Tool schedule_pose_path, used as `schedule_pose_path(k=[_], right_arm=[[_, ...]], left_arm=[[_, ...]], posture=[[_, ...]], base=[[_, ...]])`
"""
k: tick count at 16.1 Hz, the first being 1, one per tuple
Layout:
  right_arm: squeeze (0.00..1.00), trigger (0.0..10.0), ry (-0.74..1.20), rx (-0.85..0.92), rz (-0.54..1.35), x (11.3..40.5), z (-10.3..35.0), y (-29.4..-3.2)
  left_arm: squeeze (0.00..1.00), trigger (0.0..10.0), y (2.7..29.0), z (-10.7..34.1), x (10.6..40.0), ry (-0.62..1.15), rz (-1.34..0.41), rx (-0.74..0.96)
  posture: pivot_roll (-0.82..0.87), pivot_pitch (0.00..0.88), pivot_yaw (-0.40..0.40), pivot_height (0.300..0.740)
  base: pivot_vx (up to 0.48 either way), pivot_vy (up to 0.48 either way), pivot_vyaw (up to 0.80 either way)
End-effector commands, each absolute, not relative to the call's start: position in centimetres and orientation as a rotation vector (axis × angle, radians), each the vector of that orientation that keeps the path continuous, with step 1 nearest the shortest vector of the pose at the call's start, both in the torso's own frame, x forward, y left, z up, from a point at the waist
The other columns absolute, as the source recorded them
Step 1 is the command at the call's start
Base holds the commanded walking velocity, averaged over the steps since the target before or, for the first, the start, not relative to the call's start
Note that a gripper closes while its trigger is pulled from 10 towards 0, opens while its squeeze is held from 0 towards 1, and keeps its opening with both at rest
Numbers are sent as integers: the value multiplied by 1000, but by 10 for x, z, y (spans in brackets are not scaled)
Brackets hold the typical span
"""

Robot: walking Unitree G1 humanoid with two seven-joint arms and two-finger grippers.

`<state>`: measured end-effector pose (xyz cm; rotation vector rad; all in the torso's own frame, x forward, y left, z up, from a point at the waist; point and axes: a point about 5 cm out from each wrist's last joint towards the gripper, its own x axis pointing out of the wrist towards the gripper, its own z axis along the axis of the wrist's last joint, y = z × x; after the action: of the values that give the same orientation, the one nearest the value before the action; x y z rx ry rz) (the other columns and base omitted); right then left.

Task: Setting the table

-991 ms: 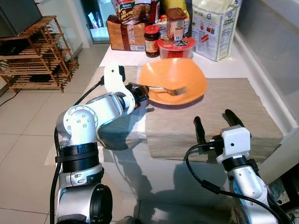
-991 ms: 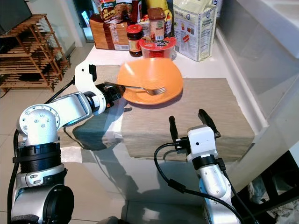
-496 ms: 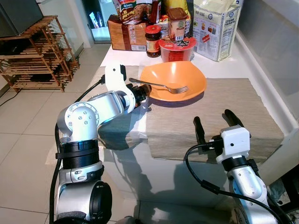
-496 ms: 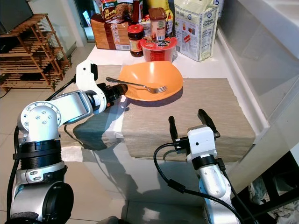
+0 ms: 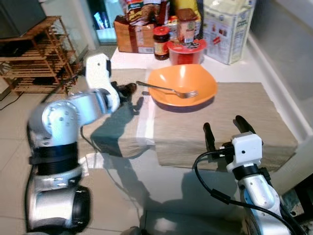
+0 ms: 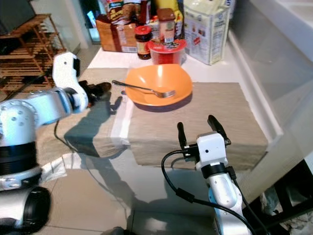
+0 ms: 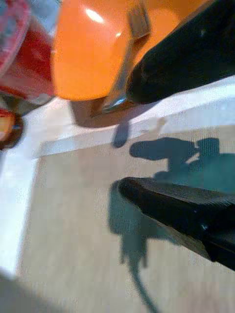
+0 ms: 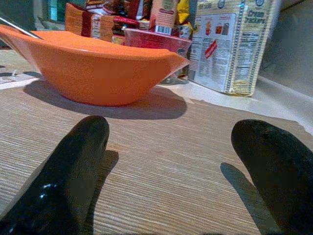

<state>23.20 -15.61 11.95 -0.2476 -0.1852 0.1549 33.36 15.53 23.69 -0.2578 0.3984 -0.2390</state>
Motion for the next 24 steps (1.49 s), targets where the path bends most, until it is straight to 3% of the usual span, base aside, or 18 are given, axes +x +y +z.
schedule_pose_path(k=[1, 4, 9, 13, 18, 24], right_arm=[[0, 10000, -166, -235, 177, 234, 116, -151], [0, 10000, -171, -233, 177, 234, 117, -150], [0, 10000, -174, -227, 151, 225, 118, -148], [0, 10000, -139, -236, 109, 206, 114, -154], [0, 10000, -116, -266, 91, 192, 117, -164], [0, 10000, -94, -252, 86, 188, 116, -162]], left_arm=[[0, 10000, 145, 265, 335, 234, -364, -156], [0, 10000, 125, 283, 338, 25, -612, 166], [0, 10000, 105, 263, 360, -109, -778, 510], [0, 10000, 103, 236, 378, -103, -842, 646], [0, 10000, 93, 236, 389, -90, -895, 730], [0, 10000, 110, 235, 401, 7, -881, 813]], posture=[[-159, 0, 97, 722], [-167, 0, 114, 722], [-200, 0, 163, 722], [-259, 32, 190, 722], [-297, 48, 185, 722], [-282, 47, 184, 722]], base=[[0, 0, 0], [0, 0, 0], [0, 0, 0], [0, 0, 0], [0, 0, 0], [0, 0, 0]])
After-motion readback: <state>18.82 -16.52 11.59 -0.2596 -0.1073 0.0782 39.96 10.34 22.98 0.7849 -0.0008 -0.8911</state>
